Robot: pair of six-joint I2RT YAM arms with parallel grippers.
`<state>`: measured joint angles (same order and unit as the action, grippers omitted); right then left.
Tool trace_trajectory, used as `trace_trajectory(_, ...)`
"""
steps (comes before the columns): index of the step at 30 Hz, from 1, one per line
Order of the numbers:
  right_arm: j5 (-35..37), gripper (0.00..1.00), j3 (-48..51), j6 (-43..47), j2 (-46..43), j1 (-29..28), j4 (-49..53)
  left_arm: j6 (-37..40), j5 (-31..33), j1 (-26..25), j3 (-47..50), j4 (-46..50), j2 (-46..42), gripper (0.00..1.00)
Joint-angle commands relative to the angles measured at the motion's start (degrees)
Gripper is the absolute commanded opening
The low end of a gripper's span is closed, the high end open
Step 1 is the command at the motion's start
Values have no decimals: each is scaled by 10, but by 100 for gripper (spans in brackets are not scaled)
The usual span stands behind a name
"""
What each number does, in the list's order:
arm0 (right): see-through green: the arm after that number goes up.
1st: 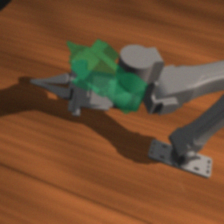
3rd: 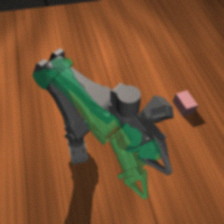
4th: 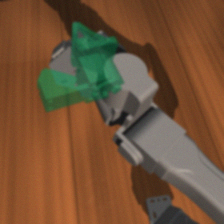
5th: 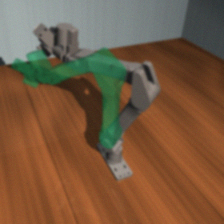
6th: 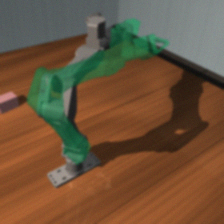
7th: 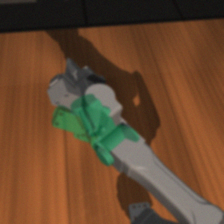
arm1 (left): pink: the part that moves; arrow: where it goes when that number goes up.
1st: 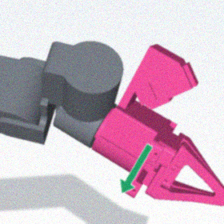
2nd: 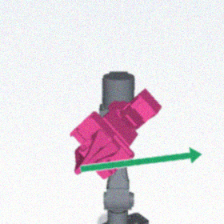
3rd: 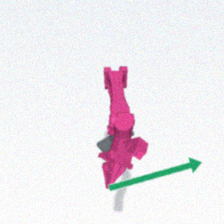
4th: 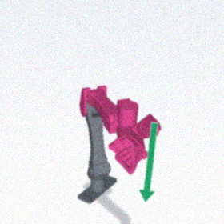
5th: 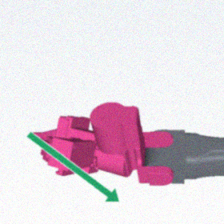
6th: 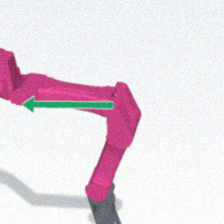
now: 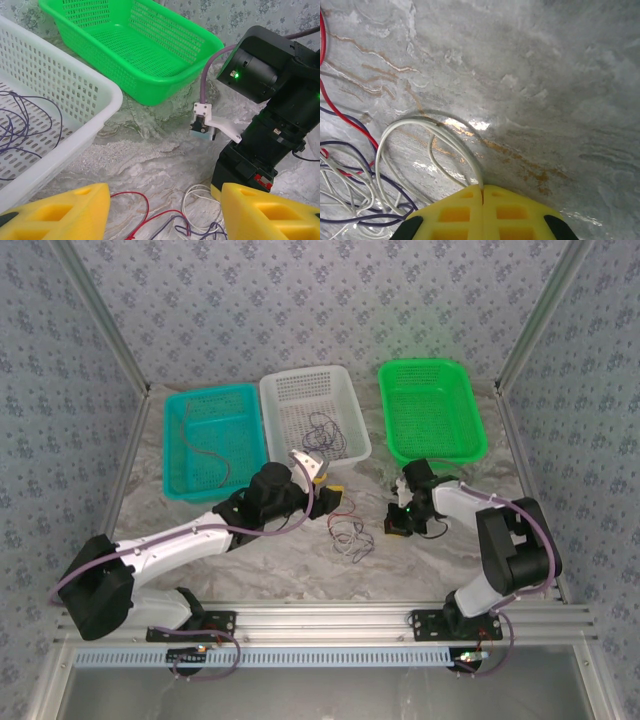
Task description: Untangle the cables
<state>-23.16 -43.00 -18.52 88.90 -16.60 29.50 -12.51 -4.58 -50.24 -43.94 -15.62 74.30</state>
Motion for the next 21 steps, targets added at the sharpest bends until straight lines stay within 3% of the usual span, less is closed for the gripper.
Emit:
trace_trajectory(1,-2,0,6,-13,17,-11,-60,-3,6,3,0,-13,-7,60)
trace_trajectory(9,56,0,-70,20,-119,-4,44,1,10,3,-8,-1,4,61)
trace_trajectory(15,92,0,-146,54,-204,-2,113,1,-44,3,-44,1,49,60)
trace_trajectory(21,43,0,-170,26,-222,38,133,-13,-98,3,-51,-50,72,60)
